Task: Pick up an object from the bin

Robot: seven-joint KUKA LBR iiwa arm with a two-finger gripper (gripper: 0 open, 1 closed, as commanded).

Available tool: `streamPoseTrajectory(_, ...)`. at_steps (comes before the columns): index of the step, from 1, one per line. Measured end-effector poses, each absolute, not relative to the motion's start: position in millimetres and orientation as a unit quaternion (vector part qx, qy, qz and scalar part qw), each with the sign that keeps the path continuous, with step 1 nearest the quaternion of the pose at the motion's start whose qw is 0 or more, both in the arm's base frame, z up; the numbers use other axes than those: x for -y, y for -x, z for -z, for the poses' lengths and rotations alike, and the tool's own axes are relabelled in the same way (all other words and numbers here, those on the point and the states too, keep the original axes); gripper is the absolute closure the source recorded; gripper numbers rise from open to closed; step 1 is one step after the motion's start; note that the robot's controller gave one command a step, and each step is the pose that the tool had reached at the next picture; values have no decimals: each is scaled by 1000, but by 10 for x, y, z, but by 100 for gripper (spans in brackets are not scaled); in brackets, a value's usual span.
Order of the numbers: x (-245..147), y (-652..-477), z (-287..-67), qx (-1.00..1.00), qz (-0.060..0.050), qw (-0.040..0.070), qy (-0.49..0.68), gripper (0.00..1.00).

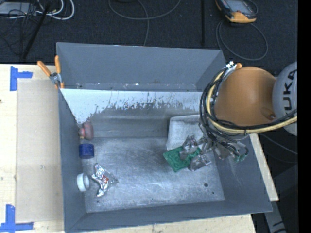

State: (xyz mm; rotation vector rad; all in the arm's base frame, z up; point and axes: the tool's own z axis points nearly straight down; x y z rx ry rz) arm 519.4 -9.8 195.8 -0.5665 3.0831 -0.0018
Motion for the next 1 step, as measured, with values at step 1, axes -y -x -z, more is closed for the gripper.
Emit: streamPoseTrajectory(1, -386, -5043, -2307, -950, -1, 1, 313, 100)
